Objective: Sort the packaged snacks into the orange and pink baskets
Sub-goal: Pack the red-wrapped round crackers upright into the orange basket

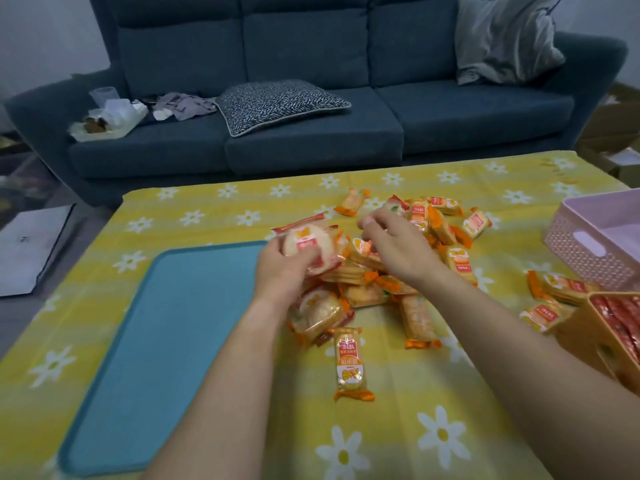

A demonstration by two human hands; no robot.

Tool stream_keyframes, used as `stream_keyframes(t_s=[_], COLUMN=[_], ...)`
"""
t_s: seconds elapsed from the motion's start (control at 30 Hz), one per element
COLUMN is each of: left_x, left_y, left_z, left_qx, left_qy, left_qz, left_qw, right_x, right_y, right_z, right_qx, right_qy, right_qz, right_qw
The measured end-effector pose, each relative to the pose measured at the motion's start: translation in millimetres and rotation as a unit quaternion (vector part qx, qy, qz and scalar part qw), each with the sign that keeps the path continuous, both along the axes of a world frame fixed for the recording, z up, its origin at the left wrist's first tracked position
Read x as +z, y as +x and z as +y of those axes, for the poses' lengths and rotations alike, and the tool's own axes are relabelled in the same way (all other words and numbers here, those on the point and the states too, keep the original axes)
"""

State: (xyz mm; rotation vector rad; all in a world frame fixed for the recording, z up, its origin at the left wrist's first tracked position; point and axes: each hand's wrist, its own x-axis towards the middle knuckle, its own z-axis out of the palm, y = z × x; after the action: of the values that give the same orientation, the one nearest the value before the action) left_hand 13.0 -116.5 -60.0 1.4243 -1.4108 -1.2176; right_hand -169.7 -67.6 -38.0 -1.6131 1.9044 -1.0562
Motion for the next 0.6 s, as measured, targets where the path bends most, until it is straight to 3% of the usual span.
stream_keyframes(t_s=[0.07, 0.13, 0.27, 0.5, 0.6], left_x=[-8, -10, -17, -17, -3], left_y=[16, 20, 22, 13, 17], left_z=[-5, 3, 8, 9, 5], left_qx=[-0.006, -0.097, -0.144, -0.201, -0.165], left_qy=[0.027, 0.078, 0.112, 0.145, 0.132], left_qz=[-0.105, -0.202, -0.238, -0.215, -0.182], left_qw=[0.994, 0.971, 0.954, 0.945, 0.960], right_x=[-14, -31, -43, -26, -7], right_y=[10, 24, 33, 10, -7], right_z=[-5, -6, 0, 11, 6], right_qx=[0.065, 0.171, 0.179, 0.207, 0.159], right_qy=[0.024, 0.067, 0.075, 0.147, 0.123], right_qz=[0.155, 0.285, 0.408, 0.384, 0.272], right_qw=[0.986, 0.941, 0.892, 0.888, 0.941])
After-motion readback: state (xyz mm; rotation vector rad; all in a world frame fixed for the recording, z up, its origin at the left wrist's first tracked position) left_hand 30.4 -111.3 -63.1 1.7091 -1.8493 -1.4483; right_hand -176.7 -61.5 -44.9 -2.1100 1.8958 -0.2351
